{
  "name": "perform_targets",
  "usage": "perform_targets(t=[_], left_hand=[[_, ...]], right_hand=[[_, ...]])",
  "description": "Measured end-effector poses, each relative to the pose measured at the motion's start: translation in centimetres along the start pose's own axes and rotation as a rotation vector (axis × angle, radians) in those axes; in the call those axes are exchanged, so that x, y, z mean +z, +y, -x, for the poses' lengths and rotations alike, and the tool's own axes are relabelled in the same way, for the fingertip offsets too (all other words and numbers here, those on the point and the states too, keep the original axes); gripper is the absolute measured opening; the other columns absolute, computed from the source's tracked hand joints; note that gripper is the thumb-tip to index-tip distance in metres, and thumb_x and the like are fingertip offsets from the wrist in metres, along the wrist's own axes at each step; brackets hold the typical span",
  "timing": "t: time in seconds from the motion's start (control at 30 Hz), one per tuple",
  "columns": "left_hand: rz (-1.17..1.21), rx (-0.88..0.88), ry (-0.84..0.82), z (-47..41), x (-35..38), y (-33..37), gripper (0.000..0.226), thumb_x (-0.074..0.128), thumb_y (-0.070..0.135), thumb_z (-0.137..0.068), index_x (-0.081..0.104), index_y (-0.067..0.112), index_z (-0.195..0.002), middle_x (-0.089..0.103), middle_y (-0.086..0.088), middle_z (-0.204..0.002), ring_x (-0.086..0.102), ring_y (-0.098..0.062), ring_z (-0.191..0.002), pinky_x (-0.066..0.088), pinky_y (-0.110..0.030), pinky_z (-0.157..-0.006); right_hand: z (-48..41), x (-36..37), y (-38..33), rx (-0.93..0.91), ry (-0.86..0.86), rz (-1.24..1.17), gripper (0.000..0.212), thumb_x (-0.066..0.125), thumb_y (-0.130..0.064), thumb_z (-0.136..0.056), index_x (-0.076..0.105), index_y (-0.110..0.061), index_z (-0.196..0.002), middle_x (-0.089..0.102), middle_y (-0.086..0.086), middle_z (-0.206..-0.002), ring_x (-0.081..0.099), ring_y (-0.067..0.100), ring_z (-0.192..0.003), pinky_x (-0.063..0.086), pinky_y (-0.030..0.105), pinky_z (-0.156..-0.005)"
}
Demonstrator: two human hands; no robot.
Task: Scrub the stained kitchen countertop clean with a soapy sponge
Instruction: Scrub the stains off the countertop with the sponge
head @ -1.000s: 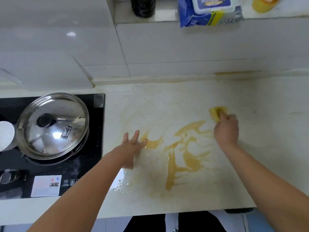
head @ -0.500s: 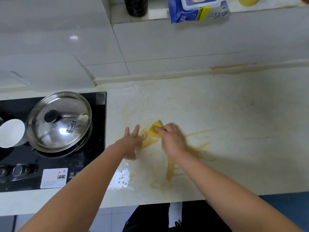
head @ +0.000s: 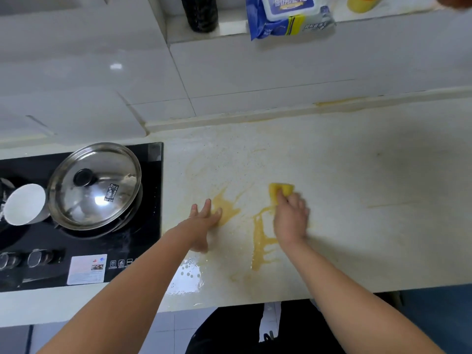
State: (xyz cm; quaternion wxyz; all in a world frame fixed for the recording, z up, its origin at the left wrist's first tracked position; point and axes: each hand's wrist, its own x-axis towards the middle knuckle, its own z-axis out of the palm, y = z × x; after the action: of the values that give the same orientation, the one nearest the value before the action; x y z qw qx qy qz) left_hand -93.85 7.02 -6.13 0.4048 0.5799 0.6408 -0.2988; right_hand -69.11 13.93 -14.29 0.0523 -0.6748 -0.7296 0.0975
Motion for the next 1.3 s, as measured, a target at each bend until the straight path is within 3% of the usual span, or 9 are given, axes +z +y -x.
perform_targets(t=[0.1, 0.2, 0.27, 0.4, 0.5, 0.7, 0.93, 1.07, 1.3], left_hand=[[-0.024, -0.027, -0.036, 0.1, -0.8, 0.4, 0.124, 0.078, 0.015, -0.087, -0.019, 0.043, -0.159, -0.04, 0.006, -0.163, -0.019, -0.037, -0.156, 0.041, -0.051, -0.115], [-0.038, -0.043, -0.058, 0.1, -1.0, 0.8, 0.125, 0.079, 0.017, -0.087, -0.019, 0.042, -0.159, -0.039, 0.004, -0.163, -0.015, -0.037, -0.156, 0.036, -0.053, -0.118], [-0.05, -0.047, -0.063, 0.2, -1.2, 0.9, 0.123, 0.078, 0.016, -0.088, -0.019, 0.041, -0.16, -0.039, 0.004, -0.163, -0.014, -0.038, -0.157, 0.036, -0.054, -0.119], [-0.078, -0.039, -0.005, 0.0, -0.8, 1.1, 0.112, 0.069, 0.015, -0.091, -0.015, 0.04, -0.161, -0.032, 0.002, -0.167, -0.005, -0.04, -0.158, 0.041, -0.049, -0.115], [-0.114, -0.059, 0.076, -0.3, 0.4, 1.8, 0.111, 0.07, 0.036, -0.091, -0.016, 0.037, -0.161, -0.028, -0.002, -0.168, 0.0, -0.048, -0.156, 0.044, -0.05, -0.112], [-0.106, -0.033, 0.043, 0.4, 0.4, 1.9, 0.111, 0.072, 0.034, -0.09, -0.013, 0.045, -0.161, -0.029, 0.005, -0.168, 0.001, -0.044, -0.157, 0.041, -0.048, -0.116], [-0.099, -0.037, -0.049, 1.9, 1.7, 2.9, 0.113, 0.075, 0.03, -0.089, -0.011, 0.051, -0.159, -0.034, 0.011, -0.165, -0.003, -0.037, -0.158, 0.035, -0.049, -0.12], [-0.072, -0.023, -0.076, 2.6, 2.8, 3.2, 0.114, 0.075, 0.026, -0.09, -0.013, 0.051, -0.158, -0.038, 0.01, -0.162, -0.006, -0.039, -0.158, 0.034, -0.05, -0.12], [-0.091, -0.013, -0.02, 2.1, 4.4, 3.5, 0.119, 0.072, 0.024, -0.086, -0.019, 0.045, -0.159, -0.037, 0.002, -0.164, -0.011, -0.052, -0.154, 0.048, -0.05, -0.107]], right_hand=[[1.2, -0.8, -3.3, -0.317, -0.108, -0.067, 0.059, 0.075, -0.011, -0.07, 0.066, -0.028, -0.126, 0.062, 0.004, -0.099, 0.06, 0.032, -0.093, 0.05, 0.037, -0.075], [0.0, -2.9, -0.6, -0.324, -0.166, -0.19, 0.051, 0.06, -0.006, -0.084, 0.062, -0.029, -0.129, 0.056, 0.005, -0.102, 0.055, 0.03, -0.093, 0.049, 0.037, -0.076], [-1.6, -4.2, 4.5, -0.206, -0.129, -0.176, 0.048, 0.051, -0.003, -0.09, 0.059, -0.022, -0.133, 0.055, 0.013, -0.112, 0.053, 0.034, -0.101, 0.048, 0.039, -0.084], [-4.2, -7.0, 18.9, 0.349, 0.096, -0.067, 0.032, 0.059, -0.006, -0.085, 0.061, -0.009, -0.117, 0.055, 0.027, -0.102, 0.057, 0.047, -0.092, 0.052, 0.053, -0.079], [-4.8, -7.3, 20.4, 0.488, 0.081, -0.089, 0.015, 0.058, -0.011, -0.086, 0.059, -0.008, -0.101, 0.058, 0.028, -0.102, 0.058, 0.047, -0.093, 0.052, 0.052, -0.08], [0.0, -4.2, 7.8, 0.224, -0.046, -0.258, 0.048, 0.068, -0.018, -0.087, 0.059, -0.013, -0.133, 0.057, 0.018, -0.126, 0.056, 0.038, -0.11, 0.048, 0.041, -0.087], [2.0, -2.7, -2.4, -0.197, -0.35, -0.252, 0.039, 0.052, -0.015, -0.094, 0.051, -0.019, -0.132, 0.05, 0.009, -0.128, 0.054, 0.033, -0.114, 0.047, 0.039, -0.087], [-0.6, -4.1, 3.2, -0.126, -0.167, -0.233, 0.052, 0.054, -0.008, -0.086, 0.058, -0.032, -0.132, 0.059, 0.009, -0.115, 0.055, 0.034, -0.107, 0.048, 0.038, -0.086], [-2.8, -7.5, 18.7, 0.218, -0.005, -0.208, 0.043, 0.066, -0.009, -0.079, 0.064, -0.012, -0.122, 0.063, 0.021, -0.109, 0.056, 0.039, -0.106, 0.049, 0.042, -0.084]])
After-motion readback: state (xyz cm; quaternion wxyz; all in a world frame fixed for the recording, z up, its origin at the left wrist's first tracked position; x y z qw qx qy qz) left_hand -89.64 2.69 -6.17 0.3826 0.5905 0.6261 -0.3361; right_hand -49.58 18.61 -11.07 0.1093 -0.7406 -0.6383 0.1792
